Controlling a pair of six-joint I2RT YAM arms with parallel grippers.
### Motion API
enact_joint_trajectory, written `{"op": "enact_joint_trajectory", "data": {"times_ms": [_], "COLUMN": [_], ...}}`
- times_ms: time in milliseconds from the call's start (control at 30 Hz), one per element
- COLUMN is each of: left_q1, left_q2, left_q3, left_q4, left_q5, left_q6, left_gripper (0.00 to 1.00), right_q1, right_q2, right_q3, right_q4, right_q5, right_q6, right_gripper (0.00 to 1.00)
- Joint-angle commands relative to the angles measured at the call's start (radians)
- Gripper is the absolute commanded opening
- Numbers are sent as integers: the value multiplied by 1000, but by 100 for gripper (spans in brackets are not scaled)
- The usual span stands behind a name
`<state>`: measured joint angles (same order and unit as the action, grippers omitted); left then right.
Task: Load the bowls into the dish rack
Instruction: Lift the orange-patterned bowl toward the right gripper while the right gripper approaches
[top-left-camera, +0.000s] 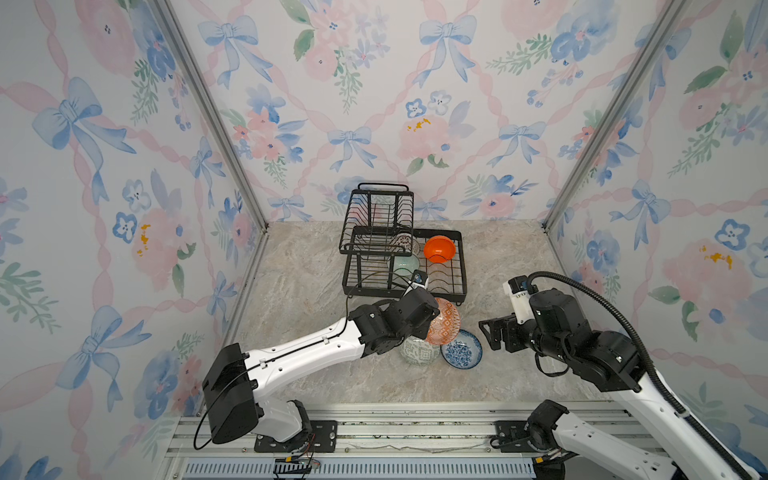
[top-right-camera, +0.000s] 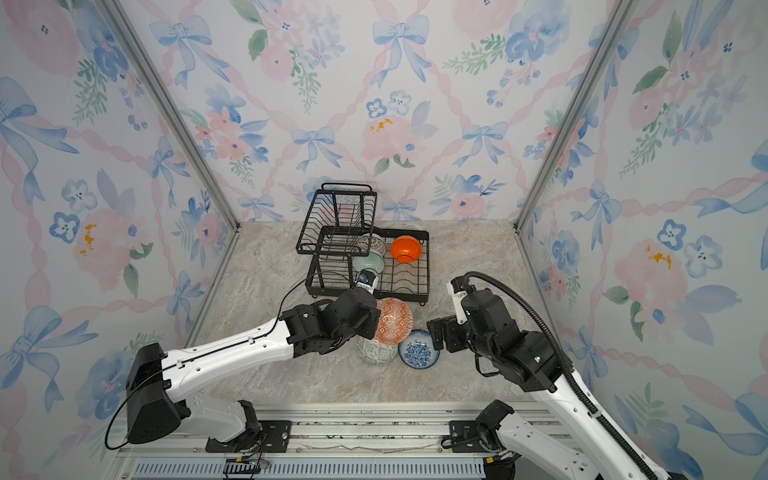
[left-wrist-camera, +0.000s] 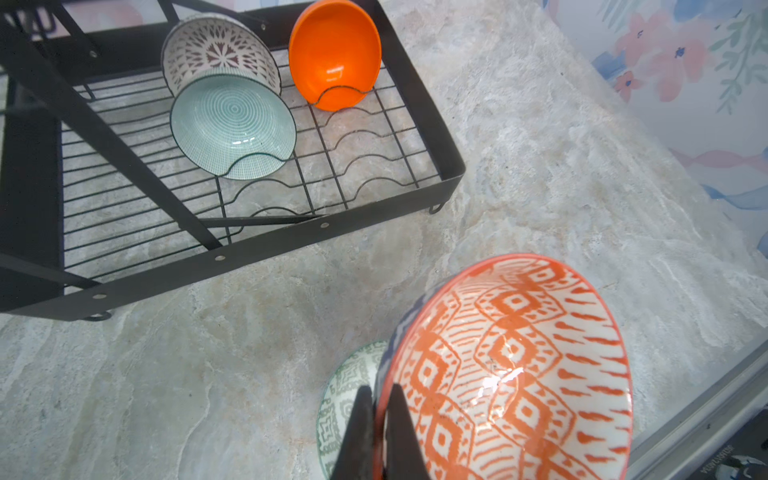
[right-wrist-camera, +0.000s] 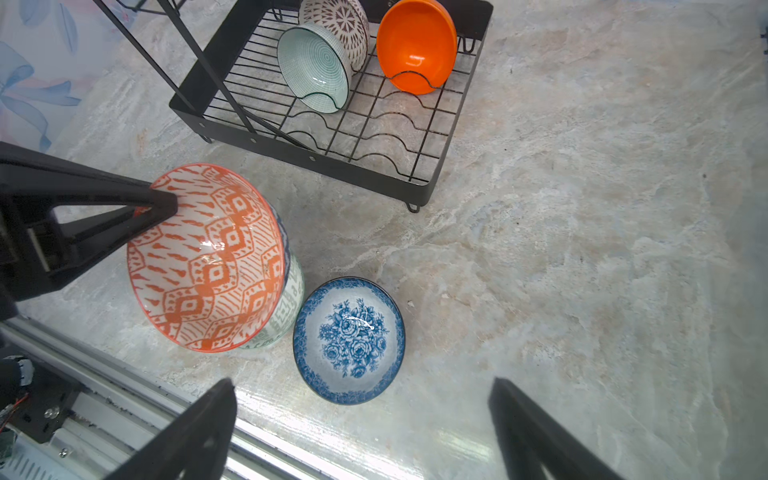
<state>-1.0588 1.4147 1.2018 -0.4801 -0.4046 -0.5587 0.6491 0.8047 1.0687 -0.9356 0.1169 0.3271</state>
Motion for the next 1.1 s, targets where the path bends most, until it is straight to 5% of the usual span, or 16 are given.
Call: {"op": "enact_joint_trajectory", "data": {"times_ms": [0, 700, 1067], "left_q1": [-9, -66, -84], "left_q2": [-20, 20, 1], "left_q3": [57, 206, 201], "left_q4": [18, 18, 19], "left_q5": [-43, -48, -68], "left_q6": [36, 95, 86], "left_gripper": [0, 0, 0], "right_q1": [-7, -7, -21], "right_q2": [14, 145, 143], "right_q3": [45, 67, 45], "right_q4": [23, 157, 169], "right_q5": [-62, -30, -46], "right_q6": [38, 111, 123], "right_gripper": [97, 99, 55]}}
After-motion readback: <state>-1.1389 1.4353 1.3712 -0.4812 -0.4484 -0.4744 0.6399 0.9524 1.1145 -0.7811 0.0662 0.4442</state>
